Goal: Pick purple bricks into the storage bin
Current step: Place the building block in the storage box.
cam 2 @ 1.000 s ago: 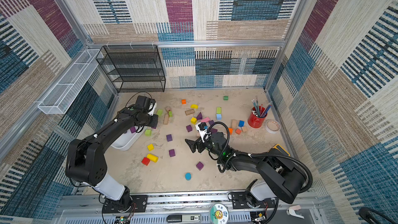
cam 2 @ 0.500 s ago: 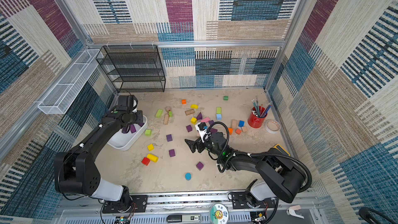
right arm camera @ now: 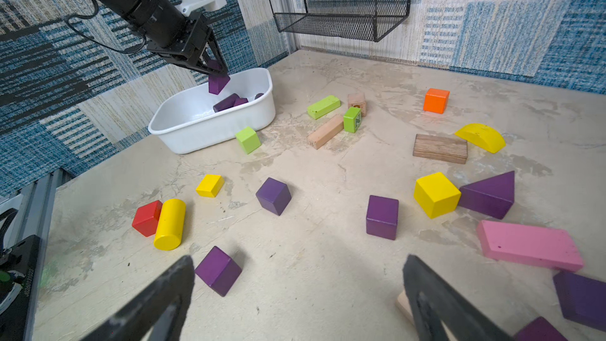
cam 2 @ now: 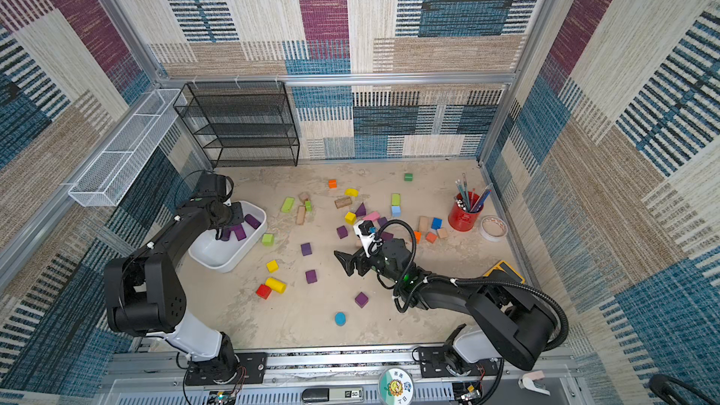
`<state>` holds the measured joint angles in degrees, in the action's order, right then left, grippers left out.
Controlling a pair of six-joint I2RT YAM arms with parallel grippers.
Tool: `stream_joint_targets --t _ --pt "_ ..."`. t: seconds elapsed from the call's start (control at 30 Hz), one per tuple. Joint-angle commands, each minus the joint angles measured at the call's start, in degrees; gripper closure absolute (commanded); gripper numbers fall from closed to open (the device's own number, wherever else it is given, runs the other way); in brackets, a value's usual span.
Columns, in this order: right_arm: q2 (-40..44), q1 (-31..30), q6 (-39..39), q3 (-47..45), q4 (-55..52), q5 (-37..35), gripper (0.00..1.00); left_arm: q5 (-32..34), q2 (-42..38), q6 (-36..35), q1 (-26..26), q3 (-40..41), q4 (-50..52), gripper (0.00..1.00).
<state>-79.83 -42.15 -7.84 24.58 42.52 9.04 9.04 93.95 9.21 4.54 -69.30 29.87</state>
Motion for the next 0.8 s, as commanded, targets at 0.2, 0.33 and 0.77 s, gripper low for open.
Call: stream_joint_targets --t 0.2,0.33,0.77 --pt "-0.34 -0.12 0.50 0.42 1.34 1.37 0.00 -3.08 5.53 1.33 0.20 -3.20 4.85 0.72" --pt "-1.43 -0.17 0.54 1.23 0.46 1.59 0.01 -4.00 7.67 1.25 0.13 -4.35 6.23 0.72" --pt "-7.83 -0.68 -1.10 8.03 -9.66 -7.38 0.00 -6.56 9.41 1.86 -0.32 -5.88 8.33 0.68"
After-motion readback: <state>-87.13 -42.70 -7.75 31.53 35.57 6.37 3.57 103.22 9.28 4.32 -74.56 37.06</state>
